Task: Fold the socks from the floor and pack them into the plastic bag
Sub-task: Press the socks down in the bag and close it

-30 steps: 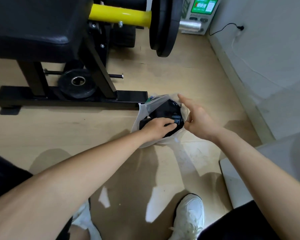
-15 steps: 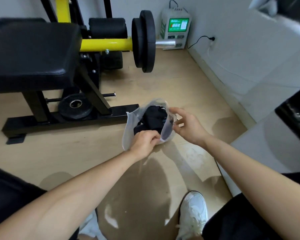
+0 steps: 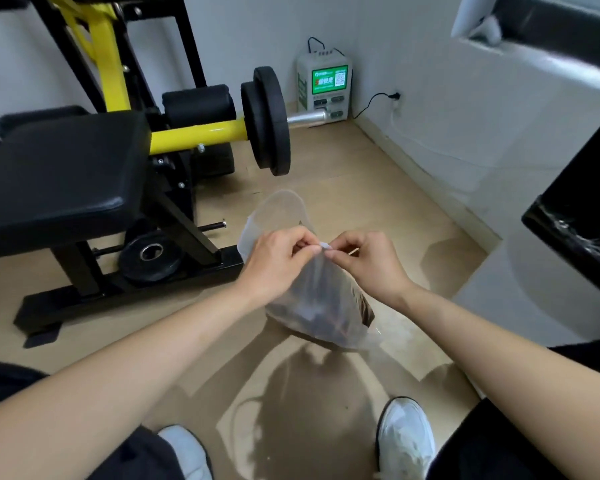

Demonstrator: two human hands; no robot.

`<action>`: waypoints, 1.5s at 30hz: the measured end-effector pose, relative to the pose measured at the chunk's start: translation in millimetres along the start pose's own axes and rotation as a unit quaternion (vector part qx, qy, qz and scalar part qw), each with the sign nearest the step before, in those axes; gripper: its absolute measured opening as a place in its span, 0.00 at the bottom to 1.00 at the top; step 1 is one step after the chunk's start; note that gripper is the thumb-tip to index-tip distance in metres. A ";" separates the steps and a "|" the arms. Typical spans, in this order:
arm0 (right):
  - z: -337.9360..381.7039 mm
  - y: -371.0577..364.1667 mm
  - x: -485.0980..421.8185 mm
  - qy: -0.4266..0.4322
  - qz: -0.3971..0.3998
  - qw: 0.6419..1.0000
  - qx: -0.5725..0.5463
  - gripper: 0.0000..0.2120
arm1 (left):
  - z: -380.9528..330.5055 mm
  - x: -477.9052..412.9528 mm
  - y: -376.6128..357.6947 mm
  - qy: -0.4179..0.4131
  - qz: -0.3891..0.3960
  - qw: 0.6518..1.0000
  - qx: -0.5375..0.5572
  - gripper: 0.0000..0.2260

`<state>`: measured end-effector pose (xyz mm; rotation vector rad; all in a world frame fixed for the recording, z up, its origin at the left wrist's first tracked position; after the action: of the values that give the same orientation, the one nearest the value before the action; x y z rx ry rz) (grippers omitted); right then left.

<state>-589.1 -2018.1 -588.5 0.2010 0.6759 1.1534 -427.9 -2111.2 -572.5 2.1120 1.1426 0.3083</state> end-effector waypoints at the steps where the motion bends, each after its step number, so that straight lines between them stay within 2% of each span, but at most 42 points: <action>1: 1.7 1.9 -0.2 -0.003 0.001 1.000 -0.009 0.04 | -1.1 -1.5 4.4 -0.013 -0.005 1.000 -0.006 0.03; 6: 4.7 7.1 8.6 -0.001 0.034 0.999 -0.017 0.04 | 3.6 -9.6 7.9 -0.135 0.045 0.985 -0.092 0.13; 14: -1.7 25.7 9.9 -0.013 0.033 0.999 0.035 0.03 | -3.8 -17.7 -16.7 -0.128 0.055 0.990 -0.031 0.09; 17: -5.6 29.4 9.3 -0.018 0.029 0.999 0.041 0.05 | -5.1 -21.4 -24.1 -0.124 0.056 0.990 -0.044 0.08; 23: -19.1 35.7 6.0 -0.058 -0.039 0.997 0.015 0.06 | 9.0 -31.1 -21.1 -0.082 0.050 0.987 -0.128 0.05; 27: -31.6 47.4 6.2 -0.125 -0.130 0.984 -0.002 0.08 | 37.0 -39.2 -14.7 -0.054 0.053 0.977 -0.201 0.06; 30: -36.4 56.9 6.4 -0.160 -0.173 0.971 0.041 0.09 | 58.4 -46.5 -10.5 -0.014 0.046 0.983 -0.178 0.05; 33: -32.7 60.6 5.0 -0.148 -0.112 0.969 0.161 0.03 | 56.7 -45.4 -16.0 -0.027 0.059 0.989 -0.133 0.04; 36: -14.9 52.8 3.1 -0.034 0.021 0.951 0.308 0.24 | 37.6 -41.7 -24.4 -0.060 0.069 0.989 -0.113 0.04; 38: -5.5 38.9 2.1 0.053 0.082 0.922 0.375 0.24 | 23.9 -38.9 -29.7 -0.095 0.091 0.986 -0.099 0.03; 39: -7.3 31.6 2.8 0.068 0.101 0.915 0.385 0.20 | 19.0 -37.0 -32.2 -0.107 0.100 0.985 -0.091 0.03; 41: -13.3 22.0 5.4 0.045 0.132 0.923 0.359 0.11 | 15.4 -33.4 -36.8 -0.115 0.113 0.984 -0.078 0.03; 44: -26.3 22.6 7.9 -0.018 0.149 0.940 0.307 0.07 | 21.0 -33.3 -36.5 -0.114 0.116 0.985 -0.052 0.01; 45: -28.6 23.6 7.7 -0.025 0.145 0.943 0.300 0.06 | 24.9 -35.4 -32.5 -0.111 0.117 0.986 -0.053 0.05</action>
<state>-622.4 -2006.9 -602.7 0.8682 0.9630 1.1863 -456.6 -2139.6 -608.4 2.1264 0.7360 0.2293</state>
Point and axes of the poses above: each hand's wrist, its own x-axis away from the middle knuckle, its own y-axis out of the back of the hand, z = x × y, the point moved 1 cm from there along -x, towards the middle knuckle, and after that the axes turned 14 degrees about y, right-handed, at the moved point
